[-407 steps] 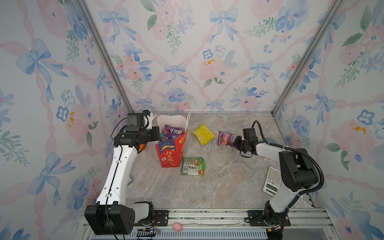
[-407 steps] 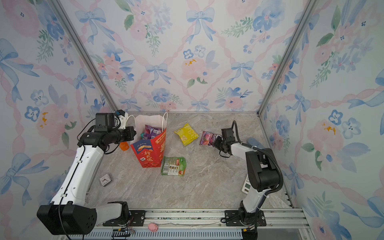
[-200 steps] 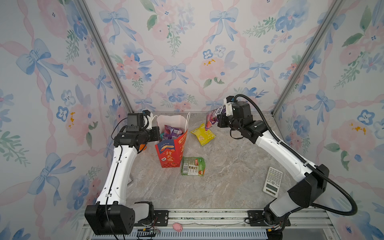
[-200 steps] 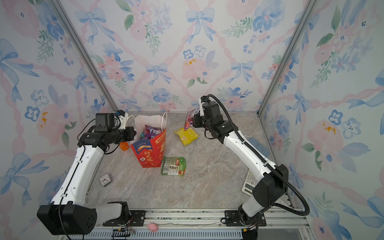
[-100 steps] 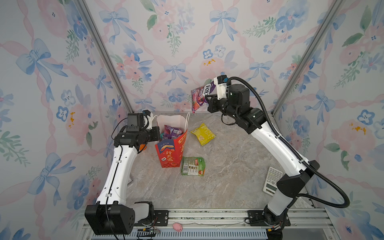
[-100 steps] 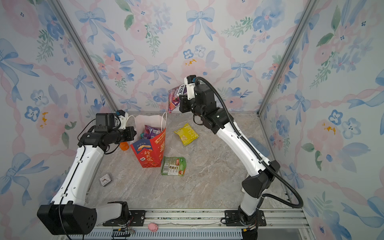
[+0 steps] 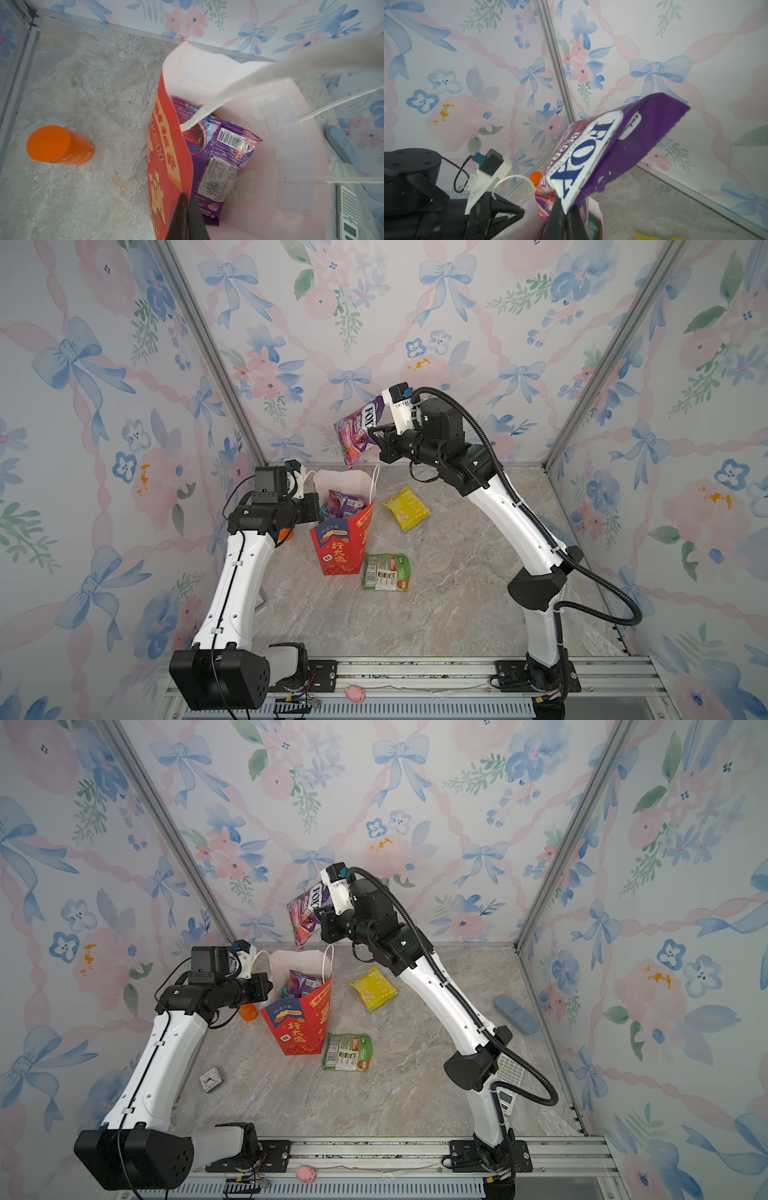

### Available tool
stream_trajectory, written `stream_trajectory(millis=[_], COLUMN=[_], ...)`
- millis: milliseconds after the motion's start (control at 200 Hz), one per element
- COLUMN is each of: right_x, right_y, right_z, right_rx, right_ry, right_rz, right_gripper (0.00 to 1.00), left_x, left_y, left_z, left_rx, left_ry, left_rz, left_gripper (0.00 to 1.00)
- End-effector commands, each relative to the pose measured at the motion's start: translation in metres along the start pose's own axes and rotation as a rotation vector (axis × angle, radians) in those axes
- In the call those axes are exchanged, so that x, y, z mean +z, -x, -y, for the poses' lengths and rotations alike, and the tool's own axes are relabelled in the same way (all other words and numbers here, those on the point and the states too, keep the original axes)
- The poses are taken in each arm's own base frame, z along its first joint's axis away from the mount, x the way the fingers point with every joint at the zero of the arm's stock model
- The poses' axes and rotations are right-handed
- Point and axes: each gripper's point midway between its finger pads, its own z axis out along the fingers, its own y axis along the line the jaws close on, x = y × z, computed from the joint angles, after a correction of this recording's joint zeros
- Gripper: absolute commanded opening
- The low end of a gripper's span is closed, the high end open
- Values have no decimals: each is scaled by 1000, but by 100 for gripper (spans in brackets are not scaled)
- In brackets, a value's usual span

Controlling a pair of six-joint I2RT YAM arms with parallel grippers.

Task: Place the snacks into the paper bag
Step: 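Lift the Fox's Berries bag with the right gripper over the bag opening, then lower the Fox's Berries bag into the paper bag and open the right gripper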

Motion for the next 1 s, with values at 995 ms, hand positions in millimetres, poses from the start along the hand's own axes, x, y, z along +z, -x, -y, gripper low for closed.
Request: stream_trajectory(millis=[995], right_x=[28], right_y=[-125], right_z=[-41], right_rx=[-115], right_ry=[201], right_rz=[-393], right_gripper=[0], left_x=[-11], left_y=[6], left_z=[6], left_rx=[14], left_ry=[-24], left_rz=[41], left_gripper=[0])
